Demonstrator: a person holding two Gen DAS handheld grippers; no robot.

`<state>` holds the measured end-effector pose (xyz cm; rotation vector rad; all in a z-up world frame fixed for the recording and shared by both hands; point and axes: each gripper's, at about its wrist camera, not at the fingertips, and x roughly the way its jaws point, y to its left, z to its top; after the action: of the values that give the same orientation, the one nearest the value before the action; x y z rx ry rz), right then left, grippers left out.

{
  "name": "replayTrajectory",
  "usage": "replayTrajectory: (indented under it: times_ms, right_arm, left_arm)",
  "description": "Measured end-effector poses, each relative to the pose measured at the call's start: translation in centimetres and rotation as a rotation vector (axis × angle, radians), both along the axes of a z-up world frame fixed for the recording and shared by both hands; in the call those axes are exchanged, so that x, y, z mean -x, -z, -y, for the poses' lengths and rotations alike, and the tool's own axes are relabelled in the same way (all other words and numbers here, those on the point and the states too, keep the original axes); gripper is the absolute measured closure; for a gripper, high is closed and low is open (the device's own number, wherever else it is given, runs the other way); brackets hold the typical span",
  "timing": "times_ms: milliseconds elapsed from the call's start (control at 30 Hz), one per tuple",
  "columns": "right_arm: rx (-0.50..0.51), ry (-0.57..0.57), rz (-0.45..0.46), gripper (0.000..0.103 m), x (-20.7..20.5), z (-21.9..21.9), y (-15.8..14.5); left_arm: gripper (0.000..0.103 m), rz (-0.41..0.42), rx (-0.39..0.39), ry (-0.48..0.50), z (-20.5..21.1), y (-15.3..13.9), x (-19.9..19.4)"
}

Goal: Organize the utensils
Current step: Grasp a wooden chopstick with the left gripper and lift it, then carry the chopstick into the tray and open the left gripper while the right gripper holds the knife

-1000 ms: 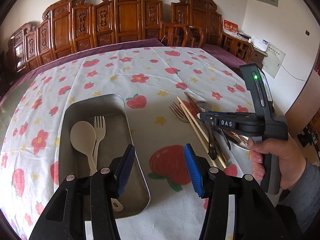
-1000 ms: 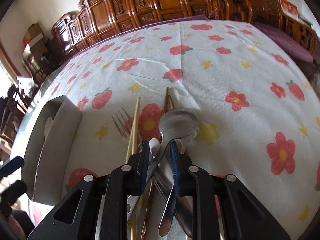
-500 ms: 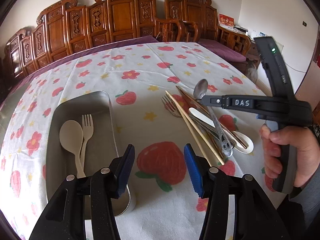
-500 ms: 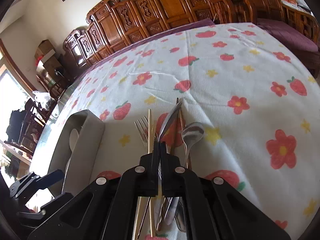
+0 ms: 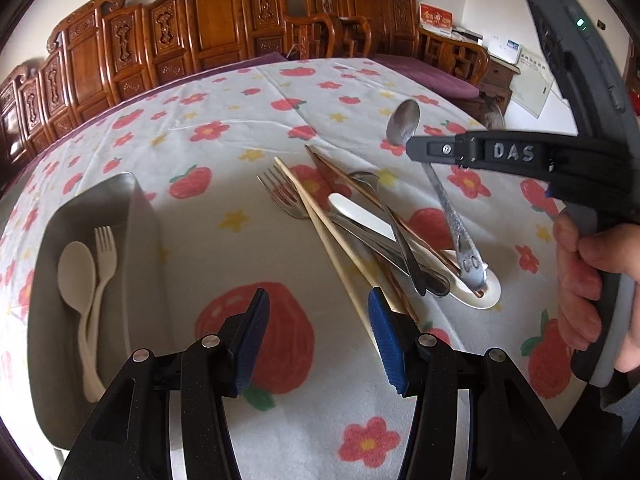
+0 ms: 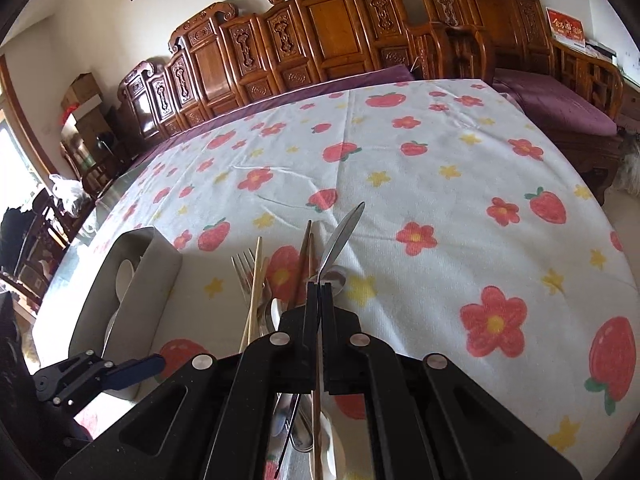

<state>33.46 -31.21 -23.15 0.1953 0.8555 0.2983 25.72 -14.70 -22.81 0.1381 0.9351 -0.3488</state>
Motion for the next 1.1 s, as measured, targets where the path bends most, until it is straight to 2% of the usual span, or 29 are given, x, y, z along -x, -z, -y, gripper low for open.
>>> replayTrajectory:
  times_ms: [167, 233, 333, 400, 433, 533, 667, 1100]
  right_arm:
    - [-0.006, -0.001, -0.005, 0.100, 0.0, 0.0, 0.2]
    - [-0.006, -0.006, -0.005, 0.100, 0.0, -0.1, 0.2]
    - [-0.007, -0.016, -0.003, 0.100, 0.0, -0.5, 0.2]
    - [-0.004, -0.024, -0.004, 0.100, 0.1, -0.8, 0.2]
    - [-0.002, -0.028, -0.005, 0.100, 0.1, -1.0, 0.2]
    - [0.003, -0.036, -0.006, 0.100, 0.1, -1.4, 0.3]
    - [0.007, -0.042, -0.007, 0.100, 0.2, -1.8, 0.4]
    - [0.007, -0.066, 0.010, 0.100, 0.5, -3.1, -0.1]
  left_arm:
    - [0.056, -0.032, -0.008, 0.003, 1.0, 1.6, -0.8]
    - [0.063, -0.043, -0.023, -0.001, 1.2, 2.2, -1.1]
    - [0.080, -0.035, -0.042, -0.012, 1.1, 2.3, -1.3]
    - [0.096, -0.043, -0.037, -0.026, 0.7, 2.3, -1.5]
    - [0.098, -0.049, -0.030, -0.032, 0.4, 2.3, -1.7]
    - [0.099, -0.071, 0.004, -0.050, -0.6, 2.1, -2.1]
    - [0.099, -0.046, 0.018, -0.066, -1.5, 1.2, -2.2]
    - [0.099, 0.105, 0.051, -0.119, -4.9, -4.3, -2.1]
